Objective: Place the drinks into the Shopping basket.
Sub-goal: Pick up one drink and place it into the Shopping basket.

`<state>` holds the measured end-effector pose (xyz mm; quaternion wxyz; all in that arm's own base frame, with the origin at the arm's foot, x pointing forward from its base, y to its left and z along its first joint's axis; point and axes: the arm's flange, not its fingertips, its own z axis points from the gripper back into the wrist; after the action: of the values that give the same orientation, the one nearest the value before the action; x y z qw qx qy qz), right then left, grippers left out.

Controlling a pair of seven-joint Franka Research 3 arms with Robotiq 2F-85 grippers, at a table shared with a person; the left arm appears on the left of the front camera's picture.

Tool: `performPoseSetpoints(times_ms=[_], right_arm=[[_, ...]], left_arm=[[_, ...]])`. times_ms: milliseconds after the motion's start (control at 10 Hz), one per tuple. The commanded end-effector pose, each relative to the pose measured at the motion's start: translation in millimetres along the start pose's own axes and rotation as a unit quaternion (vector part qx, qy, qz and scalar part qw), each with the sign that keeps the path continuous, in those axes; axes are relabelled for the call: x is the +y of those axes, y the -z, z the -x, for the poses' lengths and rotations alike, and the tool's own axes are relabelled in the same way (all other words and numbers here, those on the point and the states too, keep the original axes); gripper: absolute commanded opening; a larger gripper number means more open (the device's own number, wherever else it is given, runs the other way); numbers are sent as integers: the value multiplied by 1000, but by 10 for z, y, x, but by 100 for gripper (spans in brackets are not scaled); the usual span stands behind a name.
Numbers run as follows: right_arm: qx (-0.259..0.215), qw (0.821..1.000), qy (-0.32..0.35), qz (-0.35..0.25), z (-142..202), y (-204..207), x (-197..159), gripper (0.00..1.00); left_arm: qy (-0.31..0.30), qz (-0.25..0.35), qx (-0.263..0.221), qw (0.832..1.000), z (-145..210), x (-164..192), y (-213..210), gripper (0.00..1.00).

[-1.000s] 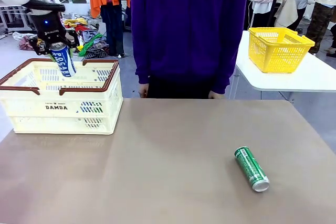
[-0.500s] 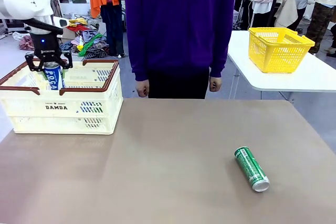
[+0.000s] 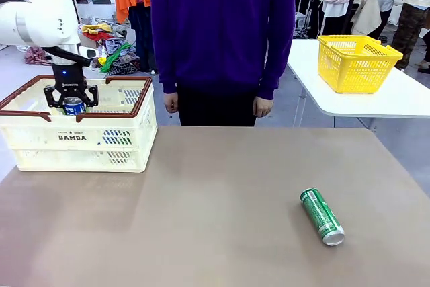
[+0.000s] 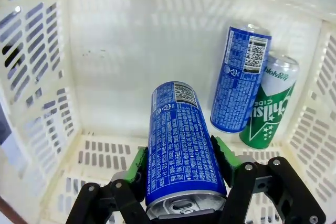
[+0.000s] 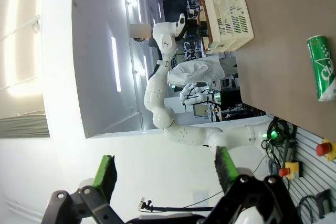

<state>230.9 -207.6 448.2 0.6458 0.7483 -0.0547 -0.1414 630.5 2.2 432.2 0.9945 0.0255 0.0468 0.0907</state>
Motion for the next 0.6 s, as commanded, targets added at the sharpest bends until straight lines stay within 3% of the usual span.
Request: performPoseSetpoints(times_ms=[0,200,300,400,500], right_arm=[[0,1000,6,-5,11,-7,62,100],[0,1000,6,-5,11,-7,62,100],[0,1000,6,-5,11,-7,62,100],[0,1000,6,-5,11,-7,62,100],[0,1000,6,-5,11,-7,62,100]], left_arm=[[11,25,-9,1000,2,118,-161,0],[16,25,0,1000,-26,140,-137,0],[18,25,14,999,-69,137,-99,16],[21,30,18,999,-89,146,-86,74],[24,33,18,999,-83,158,-91,100]])
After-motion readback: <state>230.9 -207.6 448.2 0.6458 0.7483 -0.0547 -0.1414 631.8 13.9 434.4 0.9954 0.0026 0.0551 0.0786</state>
